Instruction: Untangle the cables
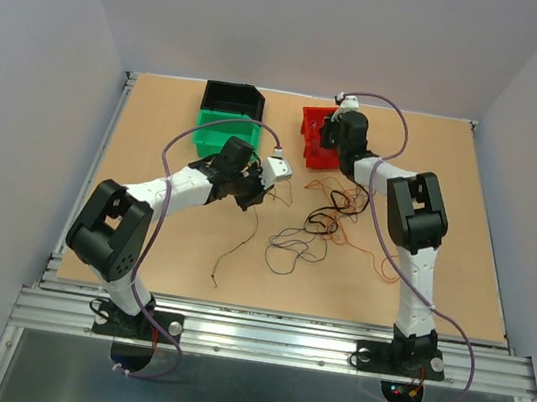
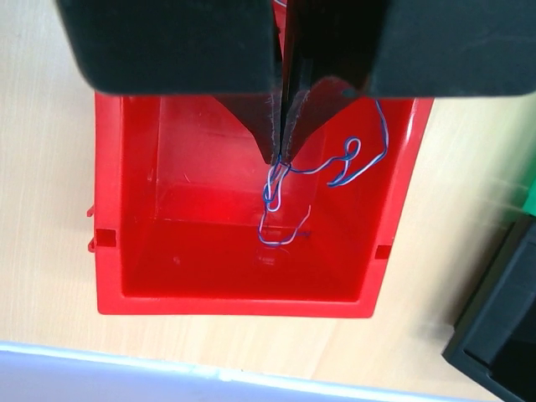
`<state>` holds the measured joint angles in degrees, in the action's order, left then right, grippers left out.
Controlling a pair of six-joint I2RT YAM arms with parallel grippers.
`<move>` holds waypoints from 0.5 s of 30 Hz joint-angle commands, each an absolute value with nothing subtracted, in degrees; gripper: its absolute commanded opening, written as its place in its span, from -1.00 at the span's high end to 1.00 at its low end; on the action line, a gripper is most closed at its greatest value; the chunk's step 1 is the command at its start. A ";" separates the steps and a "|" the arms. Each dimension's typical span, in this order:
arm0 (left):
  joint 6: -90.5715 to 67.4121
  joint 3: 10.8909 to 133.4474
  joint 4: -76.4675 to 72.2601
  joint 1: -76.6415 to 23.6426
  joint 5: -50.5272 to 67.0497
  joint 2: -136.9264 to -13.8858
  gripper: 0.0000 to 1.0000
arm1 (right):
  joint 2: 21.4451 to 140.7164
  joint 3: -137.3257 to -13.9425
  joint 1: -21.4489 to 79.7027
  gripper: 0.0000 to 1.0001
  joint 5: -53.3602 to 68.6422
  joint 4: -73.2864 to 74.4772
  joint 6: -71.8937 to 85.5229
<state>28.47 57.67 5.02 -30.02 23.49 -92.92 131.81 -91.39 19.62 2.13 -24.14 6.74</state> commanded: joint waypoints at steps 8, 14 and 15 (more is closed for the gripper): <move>28.92 58.89 4.92 -30.41 23.55 -90.88 1.00 | 126.92 -93.17 22.15 0.27 -3.33 -16.79 4.66; 28.83 58.80 4.92 -30.50 23.55 -90.70 1.00 | 125.16 -91.93 22.85 0.25 -5.80 -16.70 4.57; 28.83 58.80 4.92 -30.50 23.47 -90.62 1.00 | 124.90 -91.85 22.85 0.25 -5.97 -16.70 4.66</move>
<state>28.49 57.67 5.02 -30.02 23.38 -92.92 129.49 -92.44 22.31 -3.40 -15.81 5.34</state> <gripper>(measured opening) 0.070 0.373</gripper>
